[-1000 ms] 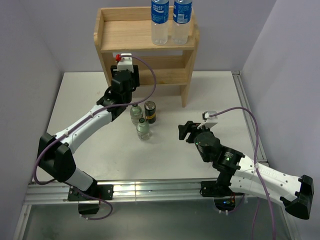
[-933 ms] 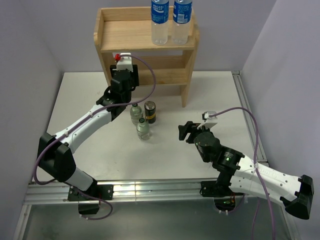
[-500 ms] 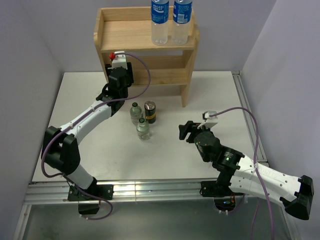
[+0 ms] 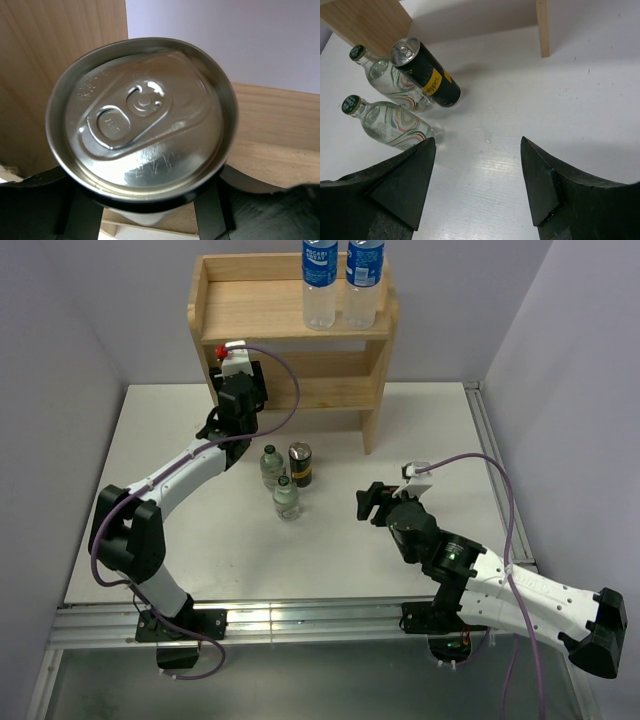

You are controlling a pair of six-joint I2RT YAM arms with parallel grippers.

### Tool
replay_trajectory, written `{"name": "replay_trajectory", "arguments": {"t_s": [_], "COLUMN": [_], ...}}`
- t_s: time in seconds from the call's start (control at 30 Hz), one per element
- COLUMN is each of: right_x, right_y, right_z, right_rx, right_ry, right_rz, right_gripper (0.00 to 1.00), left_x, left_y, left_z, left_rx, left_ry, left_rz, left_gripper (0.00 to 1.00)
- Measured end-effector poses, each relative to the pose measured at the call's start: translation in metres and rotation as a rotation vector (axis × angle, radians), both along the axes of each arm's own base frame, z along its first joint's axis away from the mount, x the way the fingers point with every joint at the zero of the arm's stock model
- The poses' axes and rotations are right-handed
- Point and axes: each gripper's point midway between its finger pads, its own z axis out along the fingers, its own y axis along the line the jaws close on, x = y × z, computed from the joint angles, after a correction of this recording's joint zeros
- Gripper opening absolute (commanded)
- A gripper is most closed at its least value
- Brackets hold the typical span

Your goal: Place and organize the beverage onto the shelf

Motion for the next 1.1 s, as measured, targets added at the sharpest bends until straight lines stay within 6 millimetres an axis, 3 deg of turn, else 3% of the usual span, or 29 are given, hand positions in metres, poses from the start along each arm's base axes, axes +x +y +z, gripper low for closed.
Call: {"name": "replay_trajectory", "arguments": {"t_s": [0.03, 0.13, 0.17, 0.27, 0.4, 0.47, 0.5, 0.53, 0.8, 1.1], "right_x": [0.0, 0.0, 0.0, 0.0, 0.0, 0.0, 0.0, 0.0, 0.001, 0.006], "right_y": [0.0, 0.001, 0.001, 0.001, 0.002, 0.001, 0.001, 0.001, 0.004, 0.018], "right_z": [-0.001, -0.001, -0.001, -0.002, -0.004, -0.007, -0.008, -0.009, -0.009, -0.022], "right_rx": [-0.001, -0.002, -0.001, -0.004, -0.008, -0.011, -0.014, -0.016, -0.014, -0.042], "right_ry": [0.001, 0.003, 0.002, 0.004, 0.008, 0.011, 0.012, 0.014, 0.014, 0.038], "right_rz": [0.001, 0.003, 0.002, 0.003, 0.005, 0.005, 0.006, 0.005, 0.01, 0.035], "right_gripper": [0.76, 0.76, 0.76, 0.76, 0.76, 0.76, 0.76, 0.76, 0.76, 0.78], "left_x": [0.0, 0.001, 0.002, 0.002, 0.002, 0.003, 0.004, 0.004, 0.001, -0.018], "left_y": [0.0, 0.001, 0.001, 0.002, 0.002, 0.003, 0.004, 0.002, 0.0, 0.005], "left_z": [0.0, 0.0, 0.0, 0.001, 0.003, 0.007, 0.009, 0.009, 0.008, 0.01], "left_rx": [-0.001, -0.003, -0.003, -0.005, -0.012, -0.024, -0.029, -0.03, -0.048, -0.082], "left_ry": [-0.002, -0.007, -0.009, -0.012, -0.023, -0.039, -0.047, -0.05, -0.054, -0.056], "left_rz": [0.003, 0.012, 0.013, 0.016, 0.019, 0.026, 0.029, 0.019, 0.019, 0.002], "left_gripper": [0.02, 0.22, 0.35, 0.61, 0.81, 0.83, 0.95, 0.98, 0.99, 0.99]}}
